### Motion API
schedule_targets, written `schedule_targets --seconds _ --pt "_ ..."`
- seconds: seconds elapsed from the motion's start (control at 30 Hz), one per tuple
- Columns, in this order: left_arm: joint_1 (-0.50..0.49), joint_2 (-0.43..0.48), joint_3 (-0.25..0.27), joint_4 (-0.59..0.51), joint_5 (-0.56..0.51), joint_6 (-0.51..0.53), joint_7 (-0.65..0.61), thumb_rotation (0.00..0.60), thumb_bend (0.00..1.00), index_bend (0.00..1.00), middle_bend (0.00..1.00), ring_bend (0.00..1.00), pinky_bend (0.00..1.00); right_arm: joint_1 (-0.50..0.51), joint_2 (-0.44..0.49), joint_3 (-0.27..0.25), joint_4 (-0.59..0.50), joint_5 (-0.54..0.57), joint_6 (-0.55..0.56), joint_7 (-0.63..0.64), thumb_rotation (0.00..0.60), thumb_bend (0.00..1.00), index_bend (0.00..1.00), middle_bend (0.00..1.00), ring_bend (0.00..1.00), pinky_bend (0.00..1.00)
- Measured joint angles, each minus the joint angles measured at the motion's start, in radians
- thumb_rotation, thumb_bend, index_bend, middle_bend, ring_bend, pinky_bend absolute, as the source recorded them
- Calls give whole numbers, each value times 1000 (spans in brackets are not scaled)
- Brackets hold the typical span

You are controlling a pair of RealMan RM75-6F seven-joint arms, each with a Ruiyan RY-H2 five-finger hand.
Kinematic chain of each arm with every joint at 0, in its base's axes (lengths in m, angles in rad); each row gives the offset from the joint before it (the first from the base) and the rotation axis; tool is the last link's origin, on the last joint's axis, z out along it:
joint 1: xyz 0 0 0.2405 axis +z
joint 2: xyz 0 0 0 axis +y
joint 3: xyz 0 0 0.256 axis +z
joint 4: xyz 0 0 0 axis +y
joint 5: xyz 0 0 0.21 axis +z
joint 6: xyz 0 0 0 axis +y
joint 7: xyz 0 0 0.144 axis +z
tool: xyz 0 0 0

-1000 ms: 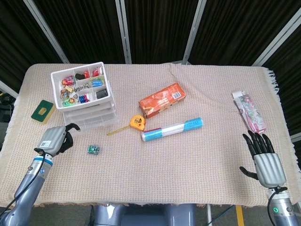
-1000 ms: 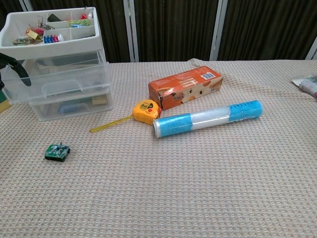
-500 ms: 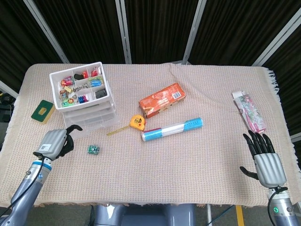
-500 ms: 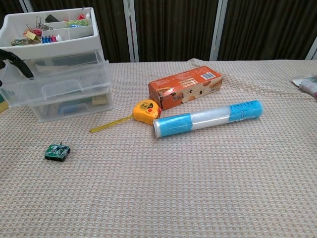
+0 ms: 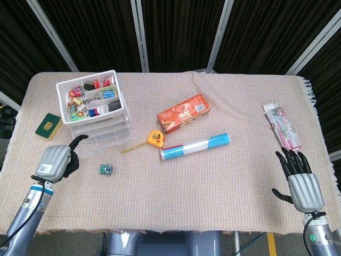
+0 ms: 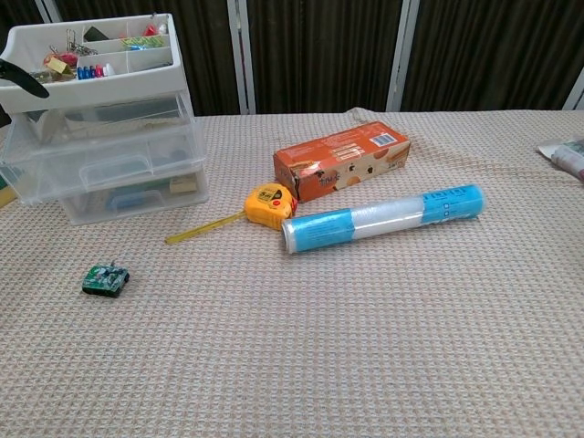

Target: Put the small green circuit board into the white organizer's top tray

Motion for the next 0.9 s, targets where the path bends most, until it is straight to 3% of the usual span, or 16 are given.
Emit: schedule_targets --seconds 0.17,0.4,0.47,0.73,0.83,0.9 --pt "32 13 41 18 144 44 2 600 136 259 943 897 667 0 0 0 0 0 0 -1 600 0 33 0 0 0" --pt "91 41 147 69 336 85 12 600 20 268 959 899 673 0 -1 1 -1 0 1 -5 600 0 32 0 0 0" --pt "98 43 161 88 353 82 16 600 4 261 919 865 657 0 -2 0 -1 0 1 -6 600 0 32 0 0 0" --pt "104 5 180 162 380 44 68 600 0 178 526 548 500 0 -1 1 -1 2 -1 -4 600 0 32 0 0 0" --pt "102 -16 184 174 373 15 103 600 0 167 499 536 495 0 -1 1 -1 2 -1 -2 600 0 32 0 0 0" --pt "99 -37 184 185 365 -3 126 600 0 162 601 620 515 0 0 1 -1 2 -1 -2 600 0 32 0 0 0"
